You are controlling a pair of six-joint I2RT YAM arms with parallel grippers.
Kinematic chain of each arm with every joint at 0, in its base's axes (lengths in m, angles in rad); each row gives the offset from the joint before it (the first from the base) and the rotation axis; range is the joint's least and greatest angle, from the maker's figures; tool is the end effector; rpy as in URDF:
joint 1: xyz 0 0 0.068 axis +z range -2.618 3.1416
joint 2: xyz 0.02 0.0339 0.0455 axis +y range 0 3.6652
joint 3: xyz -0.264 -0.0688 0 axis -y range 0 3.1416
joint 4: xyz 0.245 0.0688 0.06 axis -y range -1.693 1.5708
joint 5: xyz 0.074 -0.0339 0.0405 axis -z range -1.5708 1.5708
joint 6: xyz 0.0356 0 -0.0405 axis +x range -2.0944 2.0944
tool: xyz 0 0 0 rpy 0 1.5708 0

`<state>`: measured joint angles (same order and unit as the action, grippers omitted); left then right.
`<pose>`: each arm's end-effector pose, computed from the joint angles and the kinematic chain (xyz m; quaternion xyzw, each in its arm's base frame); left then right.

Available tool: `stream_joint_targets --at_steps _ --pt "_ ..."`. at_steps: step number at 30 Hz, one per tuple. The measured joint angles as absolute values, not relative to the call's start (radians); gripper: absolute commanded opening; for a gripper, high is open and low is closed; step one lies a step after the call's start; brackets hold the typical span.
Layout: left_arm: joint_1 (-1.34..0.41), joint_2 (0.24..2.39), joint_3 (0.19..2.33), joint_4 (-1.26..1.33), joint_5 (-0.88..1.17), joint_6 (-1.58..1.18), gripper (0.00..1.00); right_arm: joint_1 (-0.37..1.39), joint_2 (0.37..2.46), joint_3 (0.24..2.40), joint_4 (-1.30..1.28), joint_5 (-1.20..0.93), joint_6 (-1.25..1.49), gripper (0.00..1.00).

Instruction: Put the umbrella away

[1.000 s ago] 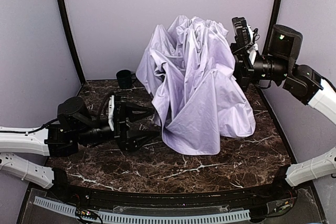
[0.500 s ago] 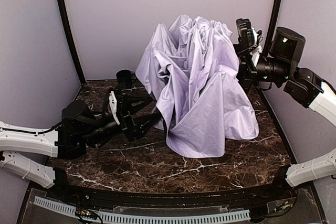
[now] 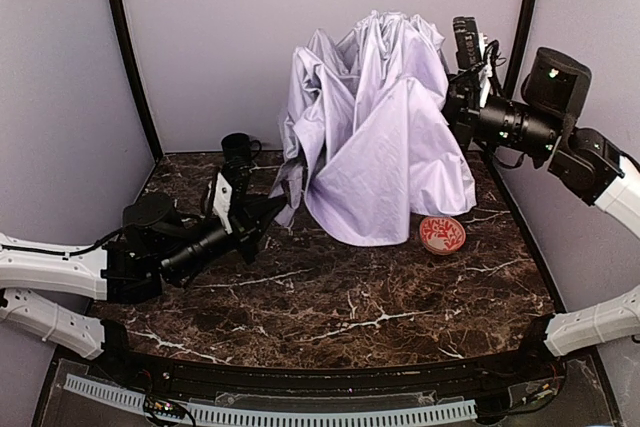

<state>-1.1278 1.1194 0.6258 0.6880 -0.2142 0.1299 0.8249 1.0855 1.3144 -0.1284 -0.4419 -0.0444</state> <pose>0.1165 -0.2278 0.3088 0.3047 0.5593 -0.3079 0.7068 0.1432 0.1774 0.4717 -0.4230 0.5251 0.4112 0.6134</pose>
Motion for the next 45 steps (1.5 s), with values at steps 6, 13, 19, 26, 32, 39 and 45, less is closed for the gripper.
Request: stream_joint_targets --at_steps 6,13,19,26,32,39,45 --pt "-1.127 0.984 0.682 0.326 -0.276 0.220 0.00 0.825 1.140 1.369 -0.173 -0.181 0.016 0.00" --pt "-1.145 0.873 0.817 0.001 0.078 0.267 0.00 0.825 1.254 1.414 -0.212 -0.052 0.040 0.00" --pt "-1.161 0.848 0.810 0.004 0.159 0.273 0.22 0.825 1.314 1.414 -0.215 -0.081 0.044 0.00" --pt "-1.161 0.712 0.702 0.082 -0.118 0.296 0.66 0.825 1.313 1.425 -0.172 -0.193 0.064 0.00" --pt "-1.161 0.700 0.687 0.179 -0.289 0.202 0.50 0.825 1.313 1.425 -0.096 -0.184 0.137 0.00" --pt "-1.164 0.733 0.711 0.284 -0.267 0.017 0.49 0.825 1.363 1.466 -0.075 -0.120 0.221 0.00" --pt "-1.166 0.768 0.601 0.437 -0.226 0.022 0.53 0.825 1.377 1.480 -0.075 -0.066 0.284 0.00"
